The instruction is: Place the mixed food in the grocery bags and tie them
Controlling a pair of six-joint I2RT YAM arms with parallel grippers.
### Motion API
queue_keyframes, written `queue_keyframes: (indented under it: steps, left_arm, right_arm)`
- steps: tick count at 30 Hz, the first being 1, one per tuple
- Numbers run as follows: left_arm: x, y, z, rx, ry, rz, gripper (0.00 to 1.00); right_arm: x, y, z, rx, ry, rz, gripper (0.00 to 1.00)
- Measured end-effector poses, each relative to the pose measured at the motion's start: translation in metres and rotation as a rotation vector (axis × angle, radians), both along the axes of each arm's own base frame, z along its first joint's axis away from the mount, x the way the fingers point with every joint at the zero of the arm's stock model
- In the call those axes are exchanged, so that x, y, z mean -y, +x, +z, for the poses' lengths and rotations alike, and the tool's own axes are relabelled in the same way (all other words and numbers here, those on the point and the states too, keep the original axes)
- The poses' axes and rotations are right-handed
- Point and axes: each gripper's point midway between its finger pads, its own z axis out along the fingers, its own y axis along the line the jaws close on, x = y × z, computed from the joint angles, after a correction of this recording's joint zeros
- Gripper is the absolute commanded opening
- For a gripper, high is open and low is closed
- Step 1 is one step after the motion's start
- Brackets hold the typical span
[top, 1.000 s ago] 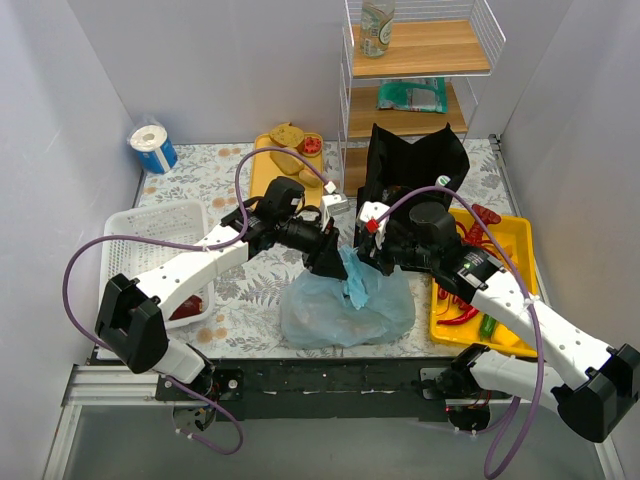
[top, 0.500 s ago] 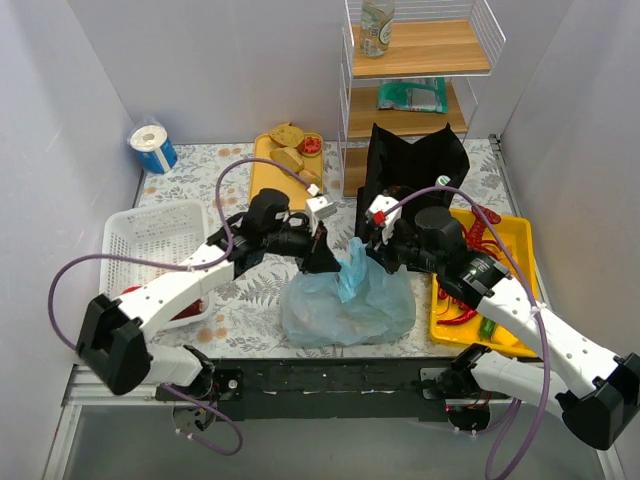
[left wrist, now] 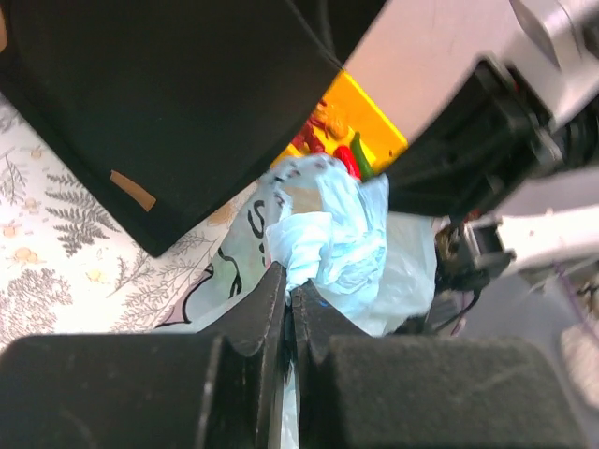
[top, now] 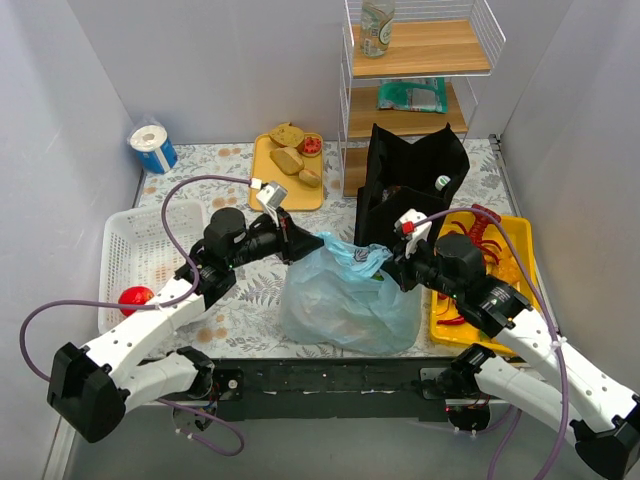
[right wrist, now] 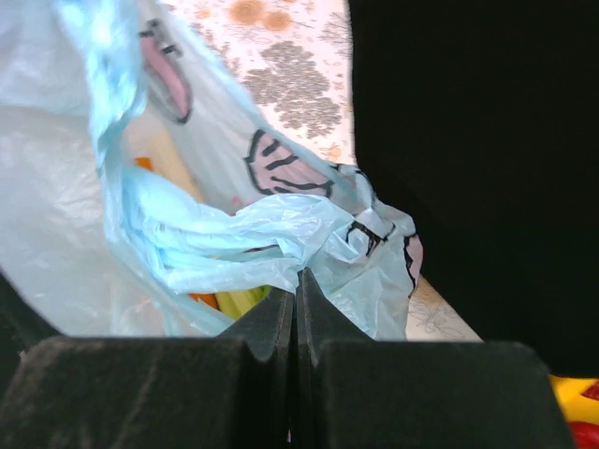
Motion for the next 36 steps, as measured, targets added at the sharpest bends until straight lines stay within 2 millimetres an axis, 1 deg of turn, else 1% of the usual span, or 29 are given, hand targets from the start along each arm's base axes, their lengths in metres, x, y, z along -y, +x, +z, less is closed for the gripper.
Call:
queue_keyframes:
  steps: [2,4,5,6,9,10,13,15,17,19,20,23,27,31,36]
  left_arm:
    - [0.0,0.006,0.0,-0.051,-0.032,0.041,0.0]
    - [-0.001,0.009,0.001,-0.097,-0.075,0.078,0.0]
    - [-0.001,0.011,0.0,-0.12,-0.094,0.094,0.05]
    - [-0.002,0.011,-0.001,-0.141,-0.117,0.108,0.15]
    - [-0.004,0.011,-0.005,-0.193,-0.175,0.133,0.23]
    - [-0.004,0.01,-0.005,-0.199,-0.187,0.131,0.34]
    - [-0.001,0.007,0.001,-0.183,-0.216,0.1,0.48]
    - [0.002,0.001,0.008,-0.146,-0.222,0.053,0.5]
    - [0.004,-0.004,0.009,-0.11,-0.203,0.011,0.52]
    - [0.007,-0.004,0.009,-0.077,-0.176,-0.018,0.53]
    - [0.008,-0.004,0.01,-0.058,-0.163,-0.027,0.56]
    - [0.009,-0.003,0.008,-0.013,-0.127,-0.048,0.59]
    - [0.01,-0.006,0.005,0.041,-0.091,-0.081,0.67]
    - [0.011,-0.008,0.0,0.078,-0.061,-0.113,0.68]
    - [0.013,-0.002,-0.006,0.087,-0.033,-0.114,0.65]
  right_arm:
    - [-0.002,-0.006,0.0,0.0,0.016,0.026,0.01]
    - [-0.004,-0.01,0.005,0.012,0.053,0.044,0.01]
    - [-0.004,-0.012,0.009,0.016,0.076,0.04,0.01]
    - [-0.004,-0.012,0.012,0.016,0.097,0.033,0.01]
    - [-0.004,-0.01,0.021,0.001,0.155,-0.009,0.01]
    - [-0.003,-0.009,0.022,-0.006,0.166,-0.025,0.01]
    - [0.001,-0.004,0.023,-0.039,0.202,-0.1,0.01]
    - [0.006,0.0,0.026,-0.045,0.226,-0.157,0.01]
    - [0.012,0.002,0.029,-0.043,0.254,-0.201,0.01]
    - [0.016,0.002,0.029,-0.046,0.275,-0.231,0.01]
    - [0.017,0.002,0.028,-0.052,0.285,-0.243,0.01]
    - [0.018,0.002,0.029,-0.065,0.306,-0.263,0.01]
    - [0.018,0.002,0.031,-0.075,0.331,-0.271,0.01]
    - [0.017,0.001,0.032,-0.085,0.341,-0.268,0.01]
    - [0.011,-0.001,0.037,-0.09,0.375,-0.248,0.01]
